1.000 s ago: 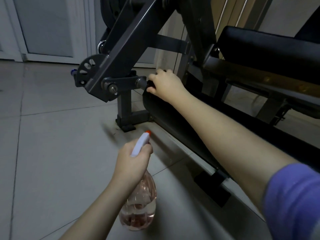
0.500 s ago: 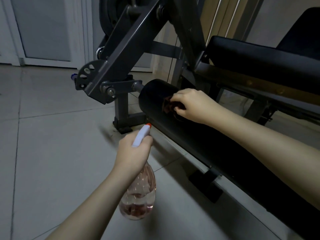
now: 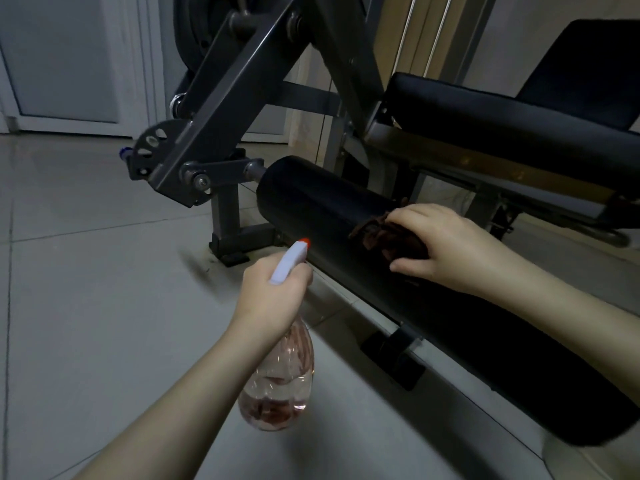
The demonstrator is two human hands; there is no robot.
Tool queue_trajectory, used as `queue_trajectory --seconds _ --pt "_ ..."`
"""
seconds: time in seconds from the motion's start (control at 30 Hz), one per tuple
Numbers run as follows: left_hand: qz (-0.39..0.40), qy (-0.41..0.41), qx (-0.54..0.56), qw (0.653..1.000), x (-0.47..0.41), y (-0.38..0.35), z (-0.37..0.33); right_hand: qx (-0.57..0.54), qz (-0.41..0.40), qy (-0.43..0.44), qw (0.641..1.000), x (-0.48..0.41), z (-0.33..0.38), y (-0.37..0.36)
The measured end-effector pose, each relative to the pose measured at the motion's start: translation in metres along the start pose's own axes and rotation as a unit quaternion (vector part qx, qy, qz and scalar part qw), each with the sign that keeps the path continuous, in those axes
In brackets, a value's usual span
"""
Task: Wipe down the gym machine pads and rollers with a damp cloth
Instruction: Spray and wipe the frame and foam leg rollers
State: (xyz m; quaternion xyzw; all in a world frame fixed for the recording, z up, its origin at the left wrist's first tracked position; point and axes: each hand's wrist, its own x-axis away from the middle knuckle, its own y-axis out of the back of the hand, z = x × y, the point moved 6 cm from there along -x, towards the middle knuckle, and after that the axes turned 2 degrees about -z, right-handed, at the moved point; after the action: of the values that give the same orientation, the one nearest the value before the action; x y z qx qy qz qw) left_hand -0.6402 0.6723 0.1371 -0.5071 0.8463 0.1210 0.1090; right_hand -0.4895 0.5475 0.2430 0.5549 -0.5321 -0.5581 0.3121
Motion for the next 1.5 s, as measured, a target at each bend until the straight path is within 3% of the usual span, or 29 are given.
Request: queue_trajectory --seconds 0.17,0.57,0.73,0.9,1.03,1.13,1.27,1.5 --pt "0.024 -0.012 -0.001 1.0 0.005 -0.01 -0.009 -0.166 0.033 -0.102 0.98 -0.014 -0.045 0.01" --pt "0.078 -0.024 0.001 0.997 0.022 -0.026 -0.028 -0.335 0.103 -0.195 0.916 -0.025 -0.11 -0.025" --pt "0.085 -0.023 0.0 0.996 0.025 -0.026 -0.032 -0.225 0.116 -0.218 0.942 -0.032 -0.111 -0.009" --pt "0.1 -0.032 0.015 0.994 0.027 -0.028 -0.039 -0.203 -0.088 -0.239 0.946 0.035 -0.073 0.052" --pt "0.104 -0.027 0.021 0.994 0.029 -0.03 -0.038 -0.072 0.0 -0.184 0.98 0.114 -0.036 0.038" --pt "0.1 -0.015 0.032 0.994 0.029 -0.03 -0.033 0.01 -0.031 -0.175 0.984 0.133 -0.028 0.027" --pt "0.086 -0.006 0.039 0.996 0.027 -0.028 -0.029 0.047 -0.082 -0.139 0.986 0.098 -0.011 0.017" --pt "0.065 -0.023 0.019 0.997 0.021 -0.022 -0.035 0.058 -0.076 -0.099 0.99 -0.012 0.02 -0.009"
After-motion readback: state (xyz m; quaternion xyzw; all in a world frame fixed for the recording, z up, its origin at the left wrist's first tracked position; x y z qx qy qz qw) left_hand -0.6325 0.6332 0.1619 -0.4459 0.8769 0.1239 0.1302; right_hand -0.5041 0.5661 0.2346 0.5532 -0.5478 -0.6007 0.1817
